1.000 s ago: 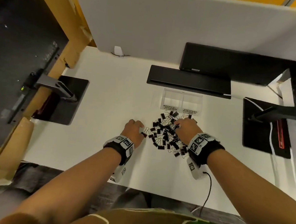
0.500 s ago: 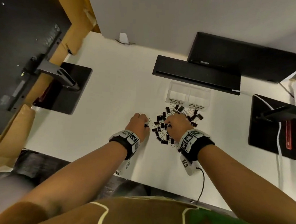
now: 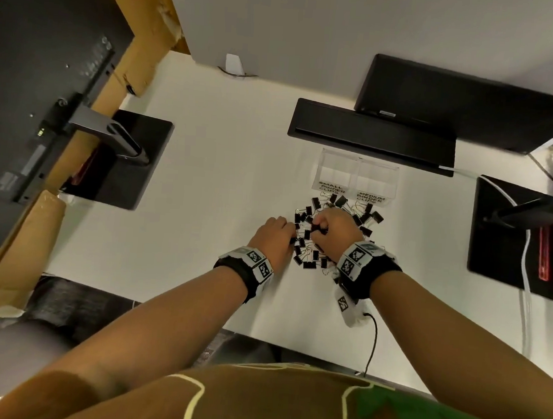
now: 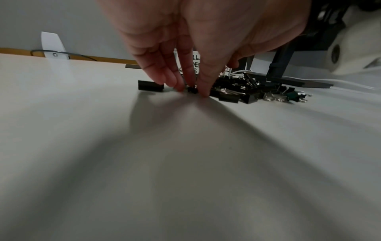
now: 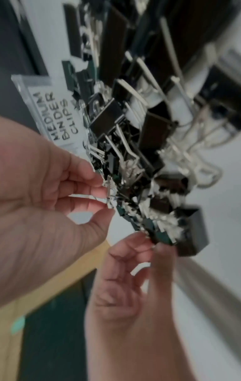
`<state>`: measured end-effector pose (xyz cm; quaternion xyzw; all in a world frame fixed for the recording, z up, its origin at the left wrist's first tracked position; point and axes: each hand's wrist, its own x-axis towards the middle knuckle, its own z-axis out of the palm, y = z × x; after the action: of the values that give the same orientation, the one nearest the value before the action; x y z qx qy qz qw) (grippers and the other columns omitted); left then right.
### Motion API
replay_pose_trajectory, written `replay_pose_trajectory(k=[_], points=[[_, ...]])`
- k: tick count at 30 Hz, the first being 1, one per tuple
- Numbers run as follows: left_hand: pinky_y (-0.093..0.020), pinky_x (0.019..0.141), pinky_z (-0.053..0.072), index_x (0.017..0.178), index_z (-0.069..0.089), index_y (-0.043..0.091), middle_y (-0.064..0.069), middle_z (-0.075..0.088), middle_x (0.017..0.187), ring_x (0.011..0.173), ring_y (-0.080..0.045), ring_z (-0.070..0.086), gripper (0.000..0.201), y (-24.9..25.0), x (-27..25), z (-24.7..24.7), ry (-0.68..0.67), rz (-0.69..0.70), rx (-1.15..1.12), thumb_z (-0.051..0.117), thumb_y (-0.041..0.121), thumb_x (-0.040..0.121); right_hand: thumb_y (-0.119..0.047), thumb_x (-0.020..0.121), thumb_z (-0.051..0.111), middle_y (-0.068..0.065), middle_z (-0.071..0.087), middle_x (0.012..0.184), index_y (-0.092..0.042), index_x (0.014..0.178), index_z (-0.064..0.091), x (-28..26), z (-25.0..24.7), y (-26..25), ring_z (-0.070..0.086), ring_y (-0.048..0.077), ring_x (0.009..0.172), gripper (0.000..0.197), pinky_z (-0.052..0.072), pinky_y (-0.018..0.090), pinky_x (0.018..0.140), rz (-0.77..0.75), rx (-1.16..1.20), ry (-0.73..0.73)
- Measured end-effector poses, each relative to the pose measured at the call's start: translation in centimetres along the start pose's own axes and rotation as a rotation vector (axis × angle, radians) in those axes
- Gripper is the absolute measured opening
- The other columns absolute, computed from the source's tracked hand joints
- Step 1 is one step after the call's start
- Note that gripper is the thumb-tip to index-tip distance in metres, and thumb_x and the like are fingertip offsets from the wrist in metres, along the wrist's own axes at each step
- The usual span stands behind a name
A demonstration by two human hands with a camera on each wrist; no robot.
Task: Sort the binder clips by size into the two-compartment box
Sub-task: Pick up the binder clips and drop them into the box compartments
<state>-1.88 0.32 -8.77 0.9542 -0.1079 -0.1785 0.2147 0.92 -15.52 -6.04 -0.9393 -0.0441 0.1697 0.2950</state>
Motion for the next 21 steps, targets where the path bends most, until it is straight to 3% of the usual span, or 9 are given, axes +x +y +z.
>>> replay_pose_trajectory(k=[4, 9, 11, 15, 18, 21], points=[[-0.034, 0.086, 0.038, 0.107, 0.055, 0.005, -0.012, 0.053, 0.114, 0.107, -0.029, 0.046, 0.02, 0.1, 0.3, -0.2, -0.008, 0.007, -0.02, 0.054, 0.011, 0.088, -0.018, 0.081, 0.063, -0.006, 0.059, 0.083, -0.014, 0.096, 0.066, 0.1, -1.7, 0.7, 0.055, 0.009, 0.077, 0.016, 0.049, 0.024, 0.074, 0.222, 0.351, 0.115], [-0.038, 0.081, 0.047, 0.104, 0.054, 0.002, -0.014, 0.049, 0.109, 0.097, -0.027, 0.049, 0.015, 0.2, -0.1, -0.3, 0.006, 0.045, -0.02, 0.048, 0.006, 0.09, -0.016, 0.09, 0.056, 0.005, 0.067, 0.089, -0.003, 0.11, 0.062, 2.1, -5.6, 1.1, 0.066, 0.019, 0.081, 0.025, 0.058, 0.03, 0.076, 0.45, 0.907, 0.137], [-0.039, 0.081, 0.048, 0.105, 0.053, 0.002, -0.014, 0.049, 0.111, 0.097, -0.028, 0.05, 0.017, 0.2, -0.1, -0.3, -0.007, 0.065, -0.009, 0.045, 0.006, 0.091, -0.014, 0.091, 0.056, 0.007, 0.065, 0.092, -0.005, 0.106, 0.061, 3.3, -7.2, 0.6, 0.07, 0.023, 0.085, 0.019, 0.06, 0.03, 0.073, 0.468, 1.03, 0.148], [-0.035, 0.083, 0.044, 0.106, 0.053, 0.004, -0.011, 0.053, 0.112, 0.1, -0.027, 0.052, 0.017, 0.3, -0.3, -0.9, -0.024, 0.063, -0.071, 0.042, 0.009, 0.094, -0.014, 0.089, 0.056, 0.006, 0.061, 0.076, -0.002, 0.1, 0.063, 6.1, -8.7, -0.2, 0.068, 0.021, 0.073, 0.018, 0.059, 0.03, 0.065, 0.47, 0.979, 0.139], [-0.028, 0.076, 0.042, 0.102, 0.053, 0.007, -0.006, 0.054, 0.102, 0.09, -0.022, 0.051, 0.013, 0.5, -0.6, -1.4, 0.008, 0.047, -0.148, 0.044, 0.01, 0.092, -0.019, 0.09, 0.052, 0.004, 0.062, 0.075, -0.007, 0.085, 0.062, 7.4, -8.4, -0.2, 0.064, 0.016, 0.069, 0.017, 0.057, 0.032, 0.072, 0.479, 0.738, 0.133], [-0.024, 0.071, 0.035, 0.105, 0.053, 0.009, 0.0, 0.049, 0.091, 0.079, -0.015, 0.046, 0.017, 0.8, -0.8, -2.3, 0.056, -0.028, -0.267, 0.042, 0.013, 0.094, -0.02, 0.093, 0.048, 0.005, 0.062, 0.078, -0.001, 0.104, 0.065, 6.7, -7.8, -0.1, 0.06, 0.019, 0.074, 0.028, 0.052, 0.031, 0.07, 0.361, 0.534, 0.207]])
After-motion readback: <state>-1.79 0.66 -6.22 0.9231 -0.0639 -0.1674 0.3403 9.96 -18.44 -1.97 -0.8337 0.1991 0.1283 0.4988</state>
